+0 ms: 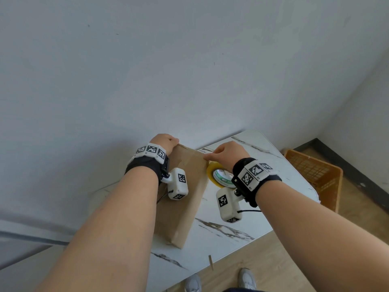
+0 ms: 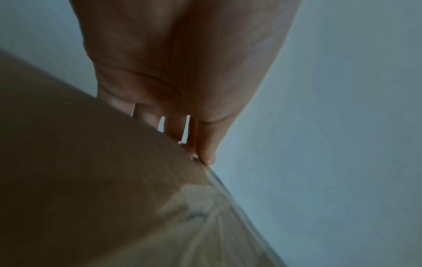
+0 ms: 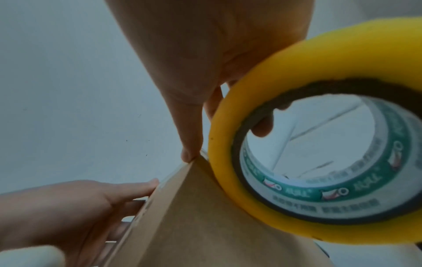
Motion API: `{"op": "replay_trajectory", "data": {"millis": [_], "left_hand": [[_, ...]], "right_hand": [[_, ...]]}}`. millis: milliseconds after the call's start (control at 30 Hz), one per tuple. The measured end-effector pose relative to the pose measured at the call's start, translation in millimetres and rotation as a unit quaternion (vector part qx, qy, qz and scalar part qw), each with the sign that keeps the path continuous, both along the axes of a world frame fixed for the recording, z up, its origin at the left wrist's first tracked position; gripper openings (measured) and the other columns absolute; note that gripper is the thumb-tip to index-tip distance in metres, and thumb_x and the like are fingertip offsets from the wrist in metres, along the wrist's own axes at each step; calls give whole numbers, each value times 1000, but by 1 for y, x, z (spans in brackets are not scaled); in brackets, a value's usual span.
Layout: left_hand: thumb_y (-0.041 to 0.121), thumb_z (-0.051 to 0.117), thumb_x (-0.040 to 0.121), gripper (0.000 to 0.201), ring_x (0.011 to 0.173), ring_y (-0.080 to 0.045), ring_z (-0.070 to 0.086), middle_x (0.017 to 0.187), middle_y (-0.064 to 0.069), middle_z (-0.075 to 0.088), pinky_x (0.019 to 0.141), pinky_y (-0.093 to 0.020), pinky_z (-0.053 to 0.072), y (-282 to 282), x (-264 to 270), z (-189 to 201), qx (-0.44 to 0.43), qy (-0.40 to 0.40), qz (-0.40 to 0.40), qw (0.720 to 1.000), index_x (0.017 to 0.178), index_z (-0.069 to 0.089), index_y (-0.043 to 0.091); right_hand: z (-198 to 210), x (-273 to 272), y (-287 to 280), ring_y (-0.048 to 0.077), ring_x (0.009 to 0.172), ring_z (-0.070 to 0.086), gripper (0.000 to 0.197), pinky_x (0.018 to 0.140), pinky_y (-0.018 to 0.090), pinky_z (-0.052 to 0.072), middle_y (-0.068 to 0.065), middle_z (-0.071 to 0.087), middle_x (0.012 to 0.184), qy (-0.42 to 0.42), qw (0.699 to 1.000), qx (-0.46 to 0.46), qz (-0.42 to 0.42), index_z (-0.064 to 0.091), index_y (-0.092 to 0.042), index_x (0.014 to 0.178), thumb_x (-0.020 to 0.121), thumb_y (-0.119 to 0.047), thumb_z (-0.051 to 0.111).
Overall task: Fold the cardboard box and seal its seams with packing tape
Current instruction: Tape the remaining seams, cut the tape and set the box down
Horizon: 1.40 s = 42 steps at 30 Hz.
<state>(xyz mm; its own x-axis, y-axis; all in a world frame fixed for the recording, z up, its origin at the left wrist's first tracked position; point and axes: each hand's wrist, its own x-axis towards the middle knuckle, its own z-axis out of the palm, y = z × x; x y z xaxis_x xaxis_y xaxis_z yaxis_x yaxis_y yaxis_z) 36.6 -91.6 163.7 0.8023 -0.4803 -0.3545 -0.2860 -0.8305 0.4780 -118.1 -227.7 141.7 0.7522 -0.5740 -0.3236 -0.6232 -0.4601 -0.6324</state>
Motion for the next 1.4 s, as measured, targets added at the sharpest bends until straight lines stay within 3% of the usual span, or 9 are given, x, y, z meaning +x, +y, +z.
{"op": "replay_trajectory", "data": {"millis": [100,200,300,467,667,867,1067,1233,1400], "left_hand": [[23,40,99,29,101,-30,56,92,-7,61,77,-32,44,-3,-4,-1,66,-23,8,998,88,62,8],[9,41,96,32,116,-30,56,126,-11,60,91,-32,43,-9,-8,1,91,-81,-5,993,121,60,4],[14,49,94,32,120,-24,55,131,-4,59,100,-31,43,-23,-21,8,12,-92,-74,993,122,63,15],[30,60,90,26,102,-19,62,112,-2,68,88,-30,47,-22,-38,5,-6,19,-125,992,108,71,15],[2,60,86,22,95,-14,60,107,-2,69,82,-22,44,-22,-39,4,-115,44,-84,989,101,73,14],[2,58,85,25,97,-13,58,98,3,66,79,-20,43,-19,-43,3,-131,90,-47,986,94,73,20],[34,63,74,9,105,-14,60,99,13,68,101,-39,44,-22,-49,3,-87,86,-26,992,68,69,38],[34,74,76,6,101,-15,62,98,9,70,97,-36,48,-23,-50,2,-107,77,-8,991,80,75,29],[27,75,74,7,102,-17,62,98,7,71,98,-35,48,-27,-46,1,-95,83,12,992,68,71,29]], "right_hand": [[11,10,-7,16,88,64,30,85,38,54,-6,69,88,3,999,-44,23,71,-22,87,79,-51,69],[17,21,-12,17,95,59,12,87,34,45,-10,67,100,19,997,-60,50,68,-34,87,85,-29,57],[17,28,-18,19,96,59,28,81,31,47,-7,65,103,15,997,-48,56,65,-33,85,80,-14,46],[6,24,-28,19,87,59,13,72,30,47,-1,65,95,-9,998,-18,54,60,-22,88,81,-16,51],[-1,22,-36,19,85,59,18,71,33,49,-4,59,82,0,998,-45,48,58,-21,89,79,-35,62],[-16,20,-25,24,86,58,20,62,29,39,0,59,84,-11,996,-71,50,54,-20,90,80,-34,64],[-27,21,-26,19,93,60,24,72,28,42,1,64,96,-53,995,-60,53,62,-18,96,81,-36,67],[-37,9,-34,26,105,57,27,79,28,39,8,63,112,-149,982,-27,-116,62,-9,112,97,-20,42],[-71,-14,-37,31,94,55,31,75,34,41,17,60,114,-95,951,55,-290,47,-7,118,92,-1,32]]}}
